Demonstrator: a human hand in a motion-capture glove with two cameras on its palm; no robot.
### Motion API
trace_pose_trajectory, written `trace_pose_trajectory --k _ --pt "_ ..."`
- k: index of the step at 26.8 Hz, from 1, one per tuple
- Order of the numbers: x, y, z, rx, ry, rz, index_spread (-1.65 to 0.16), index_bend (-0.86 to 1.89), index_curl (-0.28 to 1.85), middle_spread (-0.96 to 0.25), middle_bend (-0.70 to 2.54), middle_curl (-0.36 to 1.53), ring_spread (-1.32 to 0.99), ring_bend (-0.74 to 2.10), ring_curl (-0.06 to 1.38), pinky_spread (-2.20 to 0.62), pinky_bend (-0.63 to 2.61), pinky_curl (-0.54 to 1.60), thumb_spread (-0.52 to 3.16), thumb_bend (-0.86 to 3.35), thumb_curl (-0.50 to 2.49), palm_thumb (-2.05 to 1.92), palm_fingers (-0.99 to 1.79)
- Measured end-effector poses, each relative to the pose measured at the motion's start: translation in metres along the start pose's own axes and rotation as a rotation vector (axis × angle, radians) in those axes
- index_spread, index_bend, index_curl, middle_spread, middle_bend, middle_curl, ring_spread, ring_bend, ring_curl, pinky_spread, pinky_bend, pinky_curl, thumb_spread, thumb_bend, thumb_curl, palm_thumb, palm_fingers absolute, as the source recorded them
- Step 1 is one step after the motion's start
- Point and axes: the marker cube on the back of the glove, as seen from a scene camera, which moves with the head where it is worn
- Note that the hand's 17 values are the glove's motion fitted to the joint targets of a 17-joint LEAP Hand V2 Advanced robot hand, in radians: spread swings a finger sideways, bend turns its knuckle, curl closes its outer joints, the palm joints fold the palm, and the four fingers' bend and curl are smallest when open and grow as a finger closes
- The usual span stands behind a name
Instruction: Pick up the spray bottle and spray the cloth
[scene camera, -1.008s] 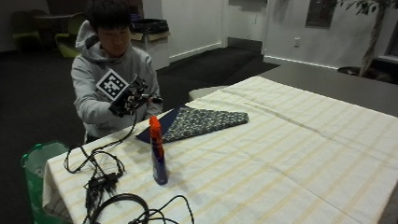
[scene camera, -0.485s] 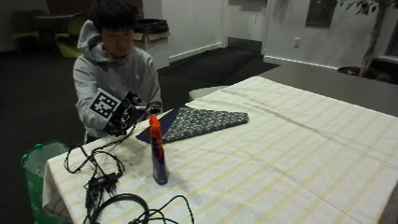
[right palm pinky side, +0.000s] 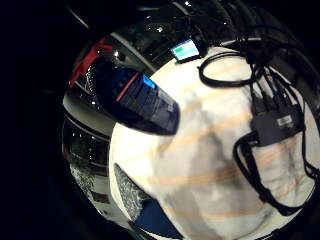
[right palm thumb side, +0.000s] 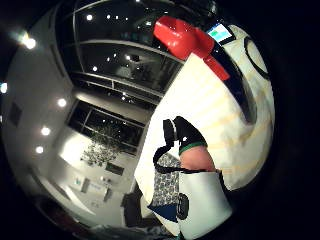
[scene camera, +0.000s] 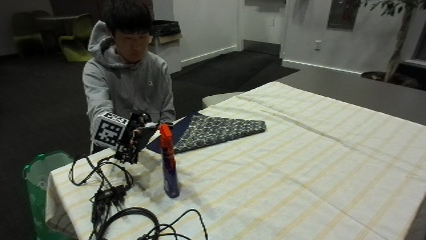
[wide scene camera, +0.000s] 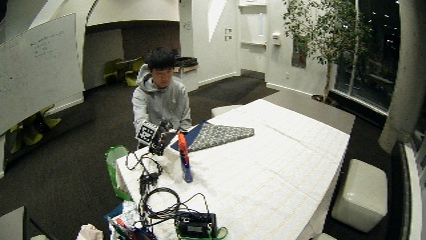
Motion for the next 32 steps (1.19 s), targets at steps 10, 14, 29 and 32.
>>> trace_pose_trajectory --k 10,14,29,32 --pt "0.009 -0.037 0.034 -0.009 -0.154 0.136 -0.33 0.11 0.13 0.04 0.31 0.32 0.07 0.37 0.25 0.25 0.57 0.33 0.95 -0.02 0.36 0.74 -0.02" --pt "0.008 -0.059 0.047 0.016 -0.182 0.164 -0.32 0.12 0.14 0.05 0.30 0.32 0.07 0.39 0.26 0.25 0.56 0.33 0.95 -0.03 0.37 0.75 -0.01" --pt "0.005 -0.095 0.069 -0.021 -0.371 0.168 -0.27 0.41 0.28 -0.04 0.60 0.41 -0.06 0.48 0.26 0.14 0.17 0.21 0.87 0.05 0.42 0.94 1.04" --pt "0.003 -0.107 0.071 -0.078 -0.365 0.120 -0.24 0.42 0.33 -0.06 0.68 0.45 -0.10 0.51 0.31 0.09 0.10 0.20 0.81 0.04 0.45 0.99 1.14"
